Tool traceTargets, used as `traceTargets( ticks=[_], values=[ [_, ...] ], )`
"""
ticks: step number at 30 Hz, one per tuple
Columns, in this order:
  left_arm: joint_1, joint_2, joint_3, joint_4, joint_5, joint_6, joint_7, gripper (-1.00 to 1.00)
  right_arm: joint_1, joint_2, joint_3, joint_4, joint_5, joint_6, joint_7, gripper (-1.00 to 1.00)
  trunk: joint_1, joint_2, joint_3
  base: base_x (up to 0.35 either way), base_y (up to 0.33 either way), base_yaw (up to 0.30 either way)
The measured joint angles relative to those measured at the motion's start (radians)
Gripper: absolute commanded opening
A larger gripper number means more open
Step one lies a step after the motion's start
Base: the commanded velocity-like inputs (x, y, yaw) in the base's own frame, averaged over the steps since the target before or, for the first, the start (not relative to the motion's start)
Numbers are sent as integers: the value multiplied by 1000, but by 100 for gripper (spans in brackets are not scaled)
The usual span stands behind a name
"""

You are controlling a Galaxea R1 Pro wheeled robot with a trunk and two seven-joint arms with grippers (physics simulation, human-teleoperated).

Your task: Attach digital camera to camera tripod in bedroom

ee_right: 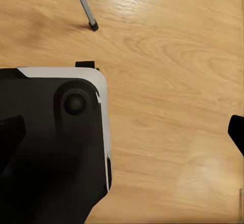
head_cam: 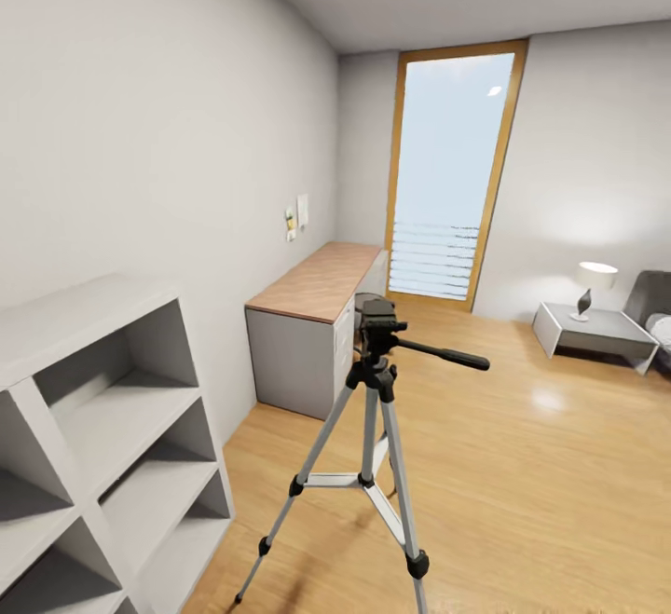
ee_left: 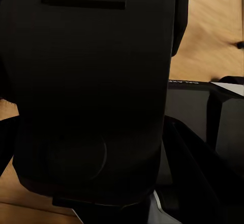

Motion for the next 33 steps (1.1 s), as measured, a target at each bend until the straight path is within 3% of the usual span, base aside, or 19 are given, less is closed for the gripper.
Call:
traceTargets(
  ticks=[33],
  values=[
    [0, 1, 0, 0, 1, 0, 1, -100, 0, 1, 0, 0, 1, 0, 0, 100, 0, 0, 0, 0, 0, -241]
  ],
)
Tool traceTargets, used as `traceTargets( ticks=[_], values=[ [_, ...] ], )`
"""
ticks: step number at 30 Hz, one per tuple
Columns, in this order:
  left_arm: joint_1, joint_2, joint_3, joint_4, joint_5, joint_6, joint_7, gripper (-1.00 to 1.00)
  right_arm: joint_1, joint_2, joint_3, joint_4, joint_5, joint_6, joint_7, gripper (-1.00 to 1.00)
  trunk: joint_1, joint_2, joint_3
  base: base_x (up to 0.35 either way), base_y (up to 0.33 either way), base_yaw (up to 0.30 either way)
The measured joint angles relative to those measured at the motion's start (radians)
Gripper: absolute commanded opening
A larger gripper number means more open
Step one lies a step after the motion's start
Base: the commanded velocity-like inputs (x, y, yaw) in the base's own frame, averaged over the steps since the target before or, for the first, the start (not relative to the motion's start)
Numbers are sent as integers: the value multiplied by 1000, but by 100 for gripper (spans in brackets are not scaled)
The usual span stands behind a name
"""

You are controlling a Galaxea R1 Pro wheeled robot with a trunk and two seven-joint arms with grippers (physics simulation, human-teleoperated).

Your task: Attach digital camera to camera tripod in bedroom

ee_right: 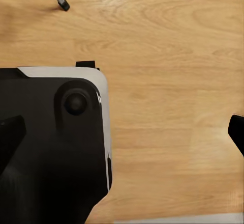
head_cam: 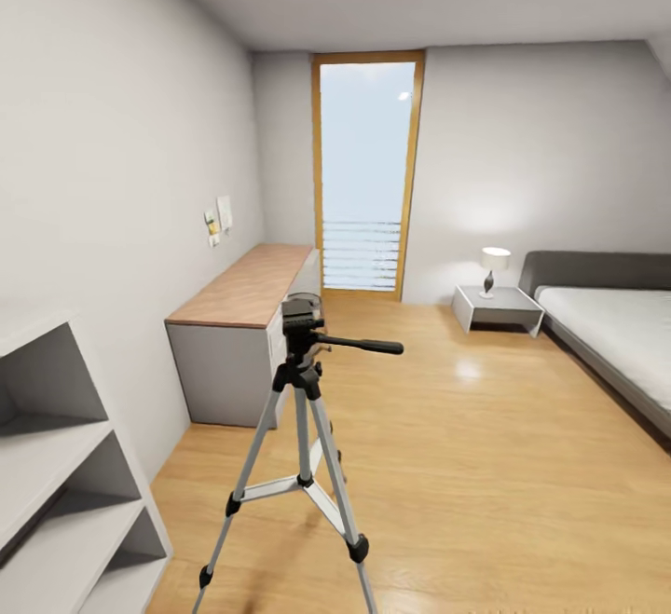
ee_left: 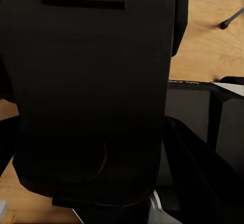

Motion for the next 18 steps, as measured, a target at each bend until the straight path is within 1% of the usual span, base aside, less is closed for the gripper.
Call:
traceTargets(
  ticks=[7, 11, 18],
  values=[
    [0, 0, 0, 0, 0, 0, 0, -100, 0, 0, 0, 0, 0, 0, 0, 100, 0, 0, 0, 0, 0, -205],
    [0, 0, 0, 0, 0, 0, 0, -100, 0, 0, 0, 0, 0, 0, 0, 100, 0, 0, 0, 0, 0, -75],
    [0, 0, 0, 0, 1, 0, 1, -100, 0, -1, 0, 1, 5, 0, 0, 100, 0, 0, 0, 0, 0, -17]
  ],
)
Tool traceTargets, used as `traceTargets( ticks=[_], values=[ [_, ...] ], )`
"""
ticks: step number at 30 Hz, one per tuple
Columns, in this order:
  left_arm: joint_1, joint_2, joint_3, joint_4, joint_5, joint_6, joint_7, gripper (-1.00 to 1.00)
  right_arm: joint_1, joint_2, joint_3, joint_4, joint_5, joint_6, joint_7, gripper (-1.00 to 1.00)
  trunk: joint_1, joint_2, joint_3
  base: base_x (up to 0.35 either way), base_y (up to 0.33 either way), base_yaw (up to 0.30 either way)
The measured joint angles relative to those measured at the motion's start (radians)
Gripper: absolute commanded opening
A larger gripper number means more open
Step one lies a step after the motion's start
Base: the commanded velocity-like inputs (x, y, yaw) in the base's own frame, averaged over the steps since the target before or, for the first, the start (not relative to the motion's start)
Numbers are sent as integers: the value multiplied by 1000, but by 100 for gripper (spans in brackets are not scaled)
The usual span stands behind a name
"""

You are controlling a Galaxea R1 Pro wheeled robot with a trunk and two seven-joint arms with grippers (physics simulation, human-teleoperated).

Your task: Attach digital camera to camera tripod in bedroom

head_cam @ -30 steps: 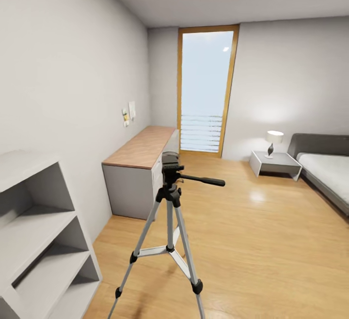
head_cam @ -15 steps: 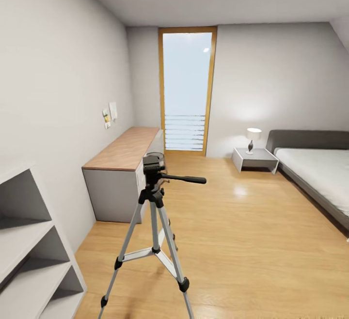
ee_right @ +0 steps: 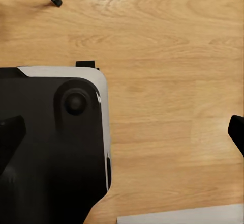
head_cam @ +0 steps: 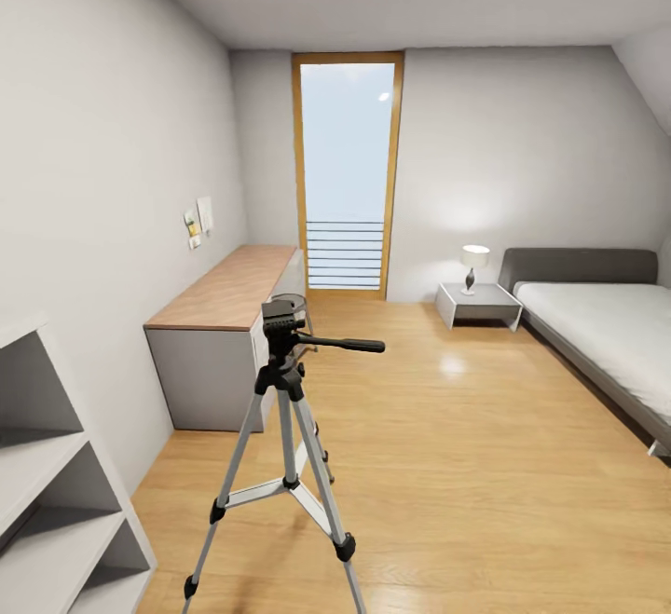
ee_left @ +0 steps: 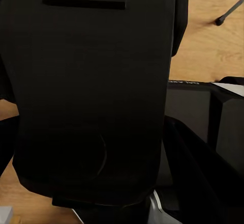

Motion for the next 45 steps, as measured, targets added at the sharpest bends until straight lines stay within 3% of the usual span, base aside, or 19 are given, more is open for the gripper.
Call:
traceTargets(
  ticks=[22, 32, 45],
  values=[
    [17, 2, 0, 0, -1, 0, 2, -100, 0, 1, 5, 0, 5, 0, 1, 100, 0, 0, 0, 0, 0, -1],
    [25, 2, -1, 0, 0, -50, 2, -100, 0, 3, 0, 0, -8, 6, -4, 100, 0, 0, 0, 0, 0, 0],
    [26, -1, -2, 0, -1, -57, 7, -100, 0, 3, 0, 0, -9, 13, -9, 100, 0, 0, 0, 0, 0, 0]
  ],
)
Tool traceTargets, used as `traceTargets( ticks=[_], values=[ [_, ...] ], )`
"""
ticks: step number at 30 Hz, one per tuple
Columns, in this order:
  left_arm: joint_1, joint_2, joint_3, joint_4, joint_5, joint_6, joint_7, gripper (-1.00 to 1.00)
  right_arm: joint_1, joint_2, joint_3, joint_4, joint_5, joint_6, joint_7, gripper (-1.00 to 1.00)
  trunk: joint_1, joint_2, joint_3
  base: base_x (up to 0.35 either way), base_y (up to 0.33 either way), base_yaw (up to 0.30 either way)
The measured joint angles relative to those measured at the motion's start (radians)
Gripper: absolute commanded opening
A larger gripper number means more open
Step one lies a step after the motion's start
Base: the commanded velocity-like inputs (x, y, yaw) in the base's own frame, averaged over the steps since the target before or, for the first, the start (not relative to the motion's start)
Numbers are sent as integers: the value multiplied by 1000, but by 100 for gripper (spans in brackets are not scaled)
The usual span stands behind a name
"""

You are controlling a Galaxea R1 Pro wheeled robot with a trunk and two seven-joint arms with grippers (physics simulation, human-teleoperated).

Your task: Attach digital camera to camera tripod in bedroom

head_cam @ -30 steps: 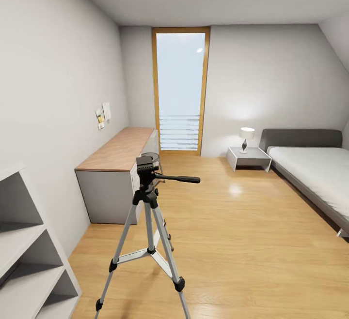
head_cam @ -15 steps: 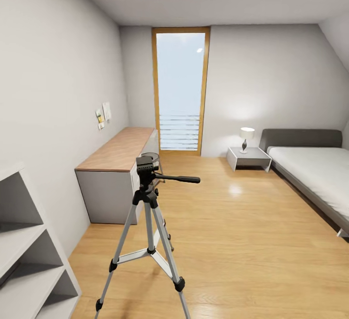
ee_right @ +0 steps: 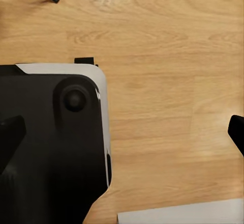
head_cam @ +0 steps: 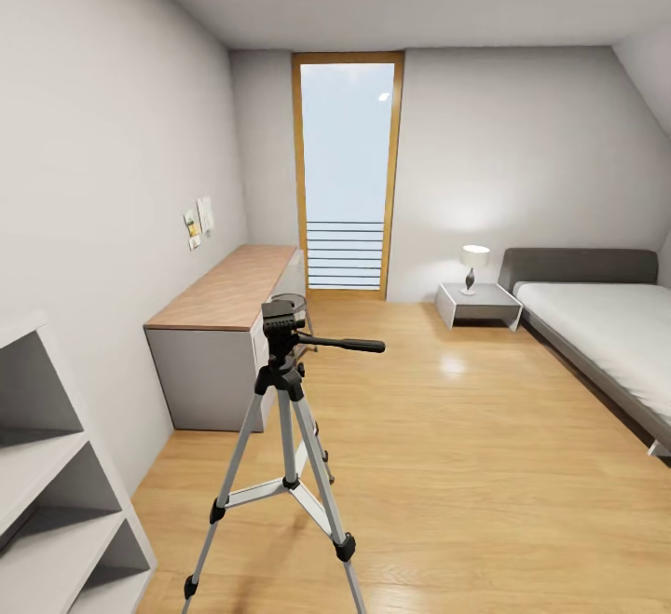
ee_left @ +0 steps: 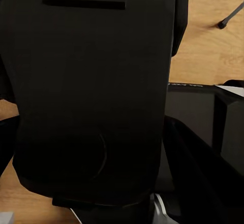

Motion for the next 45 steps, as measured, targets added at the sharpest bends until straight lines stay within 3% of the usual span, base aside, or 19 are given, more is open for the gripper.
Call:
traceTargets(
  ticks=[45],
  values=[
    [3, 1, 2, 0, 3, -5, 2, -100, 0, 1, 1, 0, 7, 0, -3, 100, 0, 0, 0, 17, 21, 0]
  ],
)
